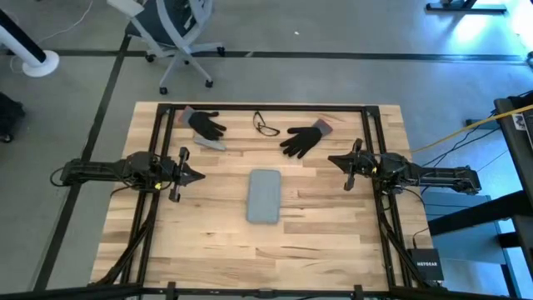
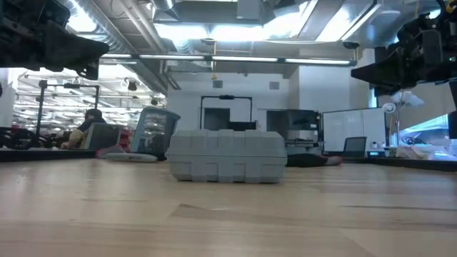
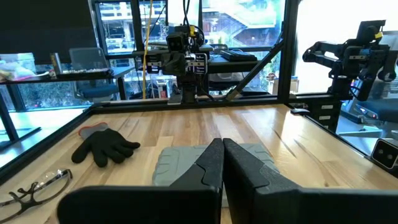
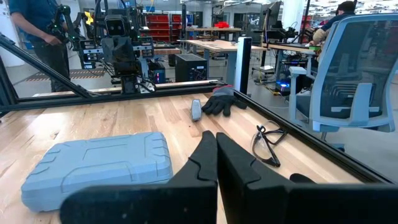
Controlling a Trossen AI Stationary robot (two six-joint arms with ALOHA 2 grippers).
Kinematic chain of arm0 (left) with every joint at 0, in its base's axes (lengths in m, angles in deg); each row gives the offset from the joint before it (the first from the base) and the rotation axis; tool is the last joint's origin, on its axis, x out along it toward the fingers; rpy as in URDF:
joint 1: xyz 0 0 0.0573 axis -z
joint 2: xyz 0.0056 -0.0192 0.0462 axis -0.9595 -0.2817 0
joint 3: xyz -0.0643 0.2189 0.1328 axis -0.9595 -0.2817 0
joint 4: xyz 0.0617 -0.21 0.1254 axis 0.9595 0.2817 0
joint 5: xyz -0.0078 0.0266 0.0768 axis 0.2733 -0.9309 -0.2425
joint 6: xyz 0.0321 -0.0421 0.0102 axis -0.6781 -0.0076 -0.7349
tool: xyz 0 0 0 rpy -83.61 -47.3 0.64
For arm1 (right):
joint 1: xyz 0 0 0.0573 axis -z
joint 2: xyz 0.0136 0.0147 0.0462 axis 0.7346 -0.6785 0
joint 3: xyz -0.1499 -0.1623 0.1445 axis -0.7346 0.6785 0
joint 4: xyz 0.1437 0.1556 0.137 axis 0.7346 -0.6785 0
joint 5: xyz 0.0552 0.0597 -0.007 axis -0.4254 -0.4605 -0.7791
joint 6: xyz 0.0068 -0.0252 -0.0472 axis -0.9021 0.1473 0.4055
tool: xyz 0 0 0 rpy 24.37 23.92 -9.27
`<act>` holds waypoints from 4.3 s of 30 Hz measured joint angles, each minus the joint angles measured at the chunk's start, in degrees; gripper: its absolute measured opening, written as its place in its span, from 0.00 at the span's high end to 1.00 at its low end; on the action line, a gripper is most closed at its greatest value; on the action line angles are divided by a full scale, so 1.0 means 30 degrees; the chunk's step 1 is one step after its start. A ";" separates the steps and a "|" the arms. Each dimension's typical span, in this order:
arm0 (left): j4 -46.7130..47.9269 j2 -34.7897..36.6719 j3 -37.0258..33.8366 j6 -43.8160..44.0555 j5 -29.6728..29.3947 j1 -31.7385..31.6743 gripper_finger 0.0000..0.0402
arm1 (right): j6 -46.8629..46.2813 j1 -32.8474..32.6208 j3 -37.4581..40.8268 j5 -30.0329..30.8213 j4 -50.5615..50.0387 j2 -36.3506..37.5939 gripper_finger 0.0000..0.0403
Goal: Prefit tool cases
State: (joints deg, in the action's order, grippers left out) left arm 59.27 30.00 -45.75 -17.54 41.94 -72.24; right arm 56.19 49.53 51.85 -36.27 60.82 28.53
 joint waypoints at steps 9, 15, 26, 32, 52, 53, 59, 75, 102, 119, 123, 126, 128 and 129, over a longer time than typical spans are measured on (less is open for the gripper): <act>0.0000 -0.0002 -0.0003 0.0000 0.0002 0.0001 1.00 | -0.0006 -0.0006 0.0000 0.0000 -0.0006 0.0003 1.00; -0.0007 0.0001 -0.0003 0.0015 -0.0001 0.0001 1.00 | 0.0001 -0.0005 0.0001 -0.0001 -0.0006 0.0007 1.00; -0.4356 -0.3246 0.4690 0.4138 -0.1535 -0.0534 1.00 | 0.0002 -0.0006 0.0000 -0.0007 -0.0006 0.0007 1.00; 0.5607 -0.9978 1.2331 0.2823 -0.1575 -0.1050 1.00 | -0.0006 -0.0004 0.0006 -0.0001 -0.0006 0.0000 1.00; 0.6915 -1.6216 1.5049 1.3065 -0.3925 -0.1141 1.00 | -0.4453 0.0004 0.0002 -0.1154 0.6013 -0.0061 1.00; 0.6826 -1.6336 1.5049 1.3516 -0.4229 -0.1239 1.00 | -0.5700 0.0009 -0.0001 -0.0935 0.8274 -0.0134 1.00; 0.6882 -1.8226 1.5995 1.4070 -0.4118 -0.3464 1.00 | -0.9514 0.0009 -0.4928 -0.2351 0.9691 -0.2621 1.00; 0.5825 -2.5257 1.1630 1.2434 0.1117 -0.1497 1.00 | -1.6095 -0.0338 -1.2996 -0.4573 -1.0663 -1.9122 1.00; -0.0969 -3.3464 1.3157 1.6967 -0.3960 0.0629 1.00 | -1.9959 -0.1862 -1.4753 -0.4277 0.2684 -3.2698 1.00; -0.1700 -3.3816 1.3162 1.7052 -0.6010 0.2095 1.00 | -1.9929 -0.2221 -1.5096 -0.6764 0.3841 -3.0660 1.00; -0.1941 -3.3832 1.3114 1.8501 -0.6394 0.2592 1.00 | -1.9881 -0.2206 -1.5096 -0.6355 0.4158 -3.0636 1.00; -0.2473 -3.3887 1.3047 1.9782 -0.6762 0.2888 1.00 | -1.9881 -0.2206 -1.5096 -0.6331 0.4446 -3.0636 1.00; -0.2513 -3.3918 1.3117 2.0371 -0.7042 0.2997 1.00 | -1.9901 -0.2199 -1.5096 -0.6357 0.4514 -3.0643 1.00; -0.2493 -3.3928 1.3184 2.0537 -0.7074 0.3010 1.00 | -1.9949 -0.2199 -1.5089 -0.6385 0.4577 -3.0643 1.00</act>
State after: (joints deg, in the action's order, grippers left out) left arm 51.79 -71.78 -6.20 44.07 20.72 -63.22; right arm -3.65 42.93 6.58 -55.42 74.55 -63.40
